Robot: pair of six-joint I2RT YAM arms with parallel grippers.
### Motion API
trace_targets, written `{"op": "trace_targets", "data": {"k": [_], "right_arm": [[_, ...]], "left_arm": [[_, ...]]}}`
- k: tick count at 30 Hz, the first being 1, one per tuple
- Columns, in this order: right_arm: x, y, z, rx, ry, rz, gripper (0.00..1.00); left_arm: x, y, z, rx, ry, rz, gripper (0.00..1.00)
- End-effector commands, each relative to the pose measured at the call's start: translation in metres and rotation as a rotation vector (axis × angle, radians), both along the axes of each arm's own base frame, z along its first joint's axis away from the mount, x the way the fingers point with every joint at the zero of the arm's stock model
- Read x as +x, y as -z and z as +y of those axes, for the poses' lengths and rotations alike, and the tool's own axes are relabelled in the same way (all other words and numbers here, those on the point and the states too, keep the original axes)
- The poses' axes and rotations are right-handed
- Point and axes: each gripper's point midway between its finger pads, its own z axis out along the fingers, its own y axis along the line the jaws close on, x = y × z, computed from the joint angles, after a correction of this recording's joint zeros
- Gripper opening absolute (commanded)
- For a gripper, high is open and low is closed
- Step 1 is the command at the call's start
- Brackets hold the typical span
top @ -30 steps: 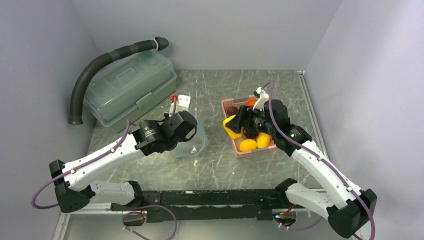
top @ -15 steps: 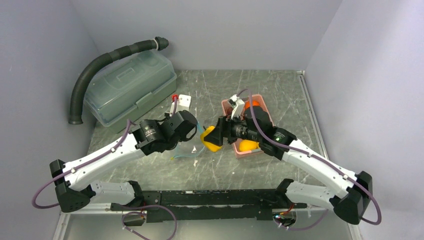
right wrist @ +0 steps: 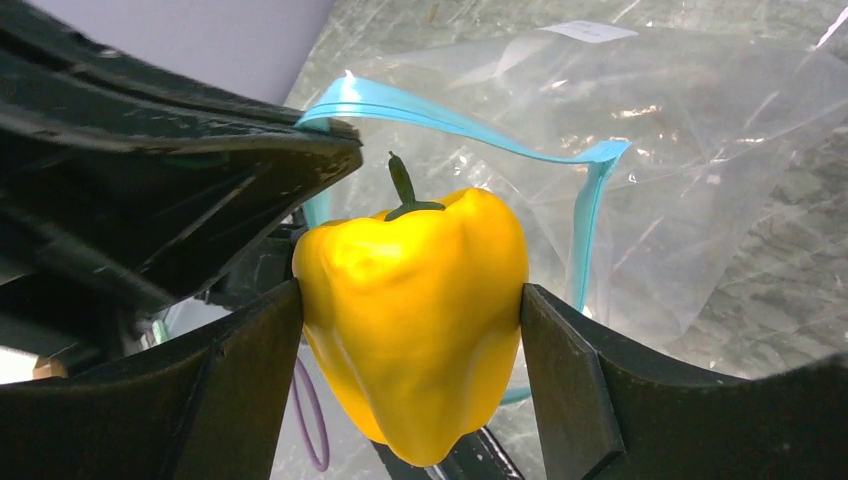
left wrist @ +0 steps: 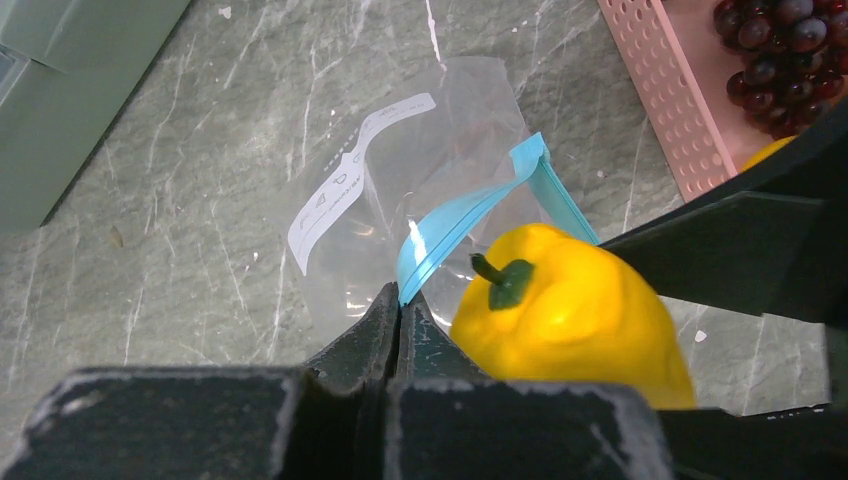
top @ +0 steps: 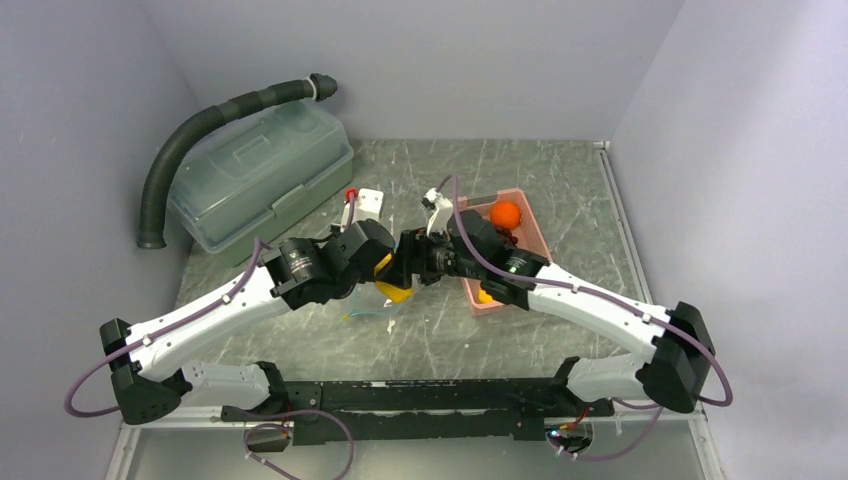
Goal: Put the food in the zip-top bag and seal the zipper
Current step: Place the fake vegetable in the zipper food storage bag.
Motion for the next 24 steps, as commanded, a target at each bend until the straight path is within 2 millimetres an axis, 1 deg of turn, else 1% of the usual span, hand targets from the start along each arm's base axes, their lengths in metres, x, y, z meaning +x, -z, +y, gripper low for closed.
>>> {"op": "trace_targets", "data": {"k": [1,8,12,20,24], "right_arm": [[0.011,-0.024,0.02,0.076,0.031,-0.041,0.48],[0.019,-0.005,0.031,0.02,0.097,-0.022,0.5],[0.025,0.006,0.035,-0.011,0.143,-0.004,0.5],[0.057,0.039,0.025,-0.123,0.358,0.023,0.52],[0.066,0.049,0.031,-0.125,0.406,0.054,0.52]], "left_arm": [[0.003,-0.018,-0.005,-0.044,0.009,-0.029,0.0],[0.002,-0.019,-0.006,-0.052,0.015,-0.022,0.0],[0.002,-0.019,-0.01,-0.064,0.023,-0.016,0.0],[0.0,-0.018,-0.015,-0.079,0.039,0.003,0.0],[-0.003,-0.017,-0.016,-0.089,0.041,0.016,0.0]]}}
